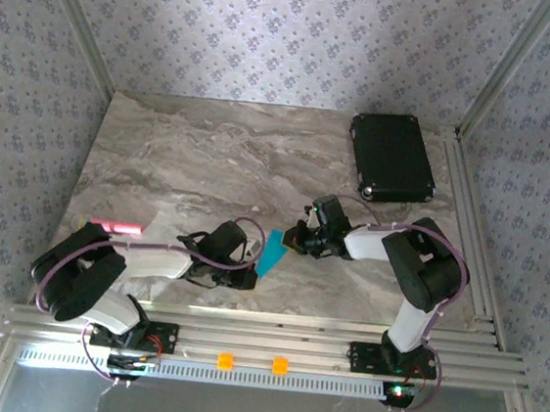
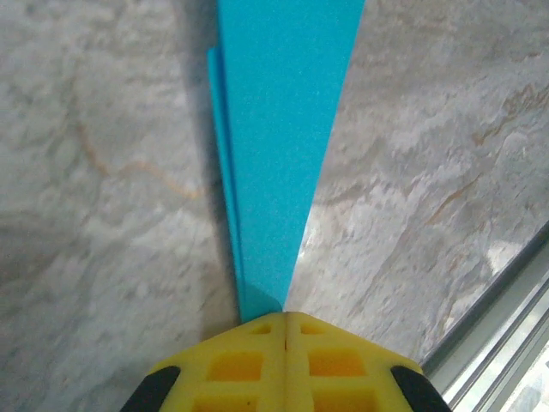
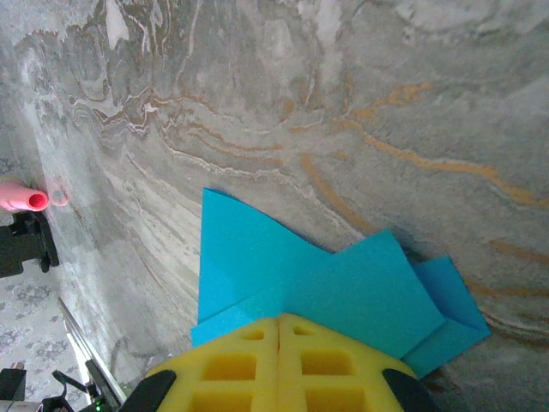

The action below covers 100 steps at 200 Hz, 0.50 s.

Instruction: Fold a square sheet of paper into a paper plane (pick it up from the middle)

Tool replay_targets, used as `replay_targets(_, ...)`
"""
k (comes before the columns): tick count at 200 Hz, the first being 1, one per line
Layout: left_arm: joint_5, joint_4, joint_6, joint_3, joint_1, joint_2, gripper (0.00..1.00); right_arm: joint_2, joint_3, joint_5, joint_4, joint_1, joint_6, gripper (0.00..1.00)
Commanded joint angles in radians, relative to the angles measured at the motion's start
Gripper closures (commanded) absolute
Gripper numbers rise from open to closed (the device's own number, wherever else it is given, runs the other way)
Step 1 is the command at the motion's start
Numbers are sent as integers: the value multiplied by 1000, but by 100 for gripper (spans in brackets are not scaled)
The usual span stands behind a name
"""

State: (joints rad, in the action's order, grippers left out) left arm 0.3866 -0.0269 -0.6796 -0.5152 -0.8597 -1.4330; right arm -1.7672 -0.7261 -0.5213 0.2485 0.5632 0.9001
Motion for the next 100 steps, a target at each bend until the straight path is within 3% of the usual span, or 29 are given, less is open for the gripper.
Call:
replay_targets(1,-36,-178,35,61,-12,35,95,-41,16,69,-94,-16,-21,100)
replay_targets(68,-63,-231,41,36,-9,137,98,-39,9,44,-63,-10,-21,99)
replay_targets(100,-49,-205,19,30,45,205,98,-20,-8,21,-49,-7,-35,97)
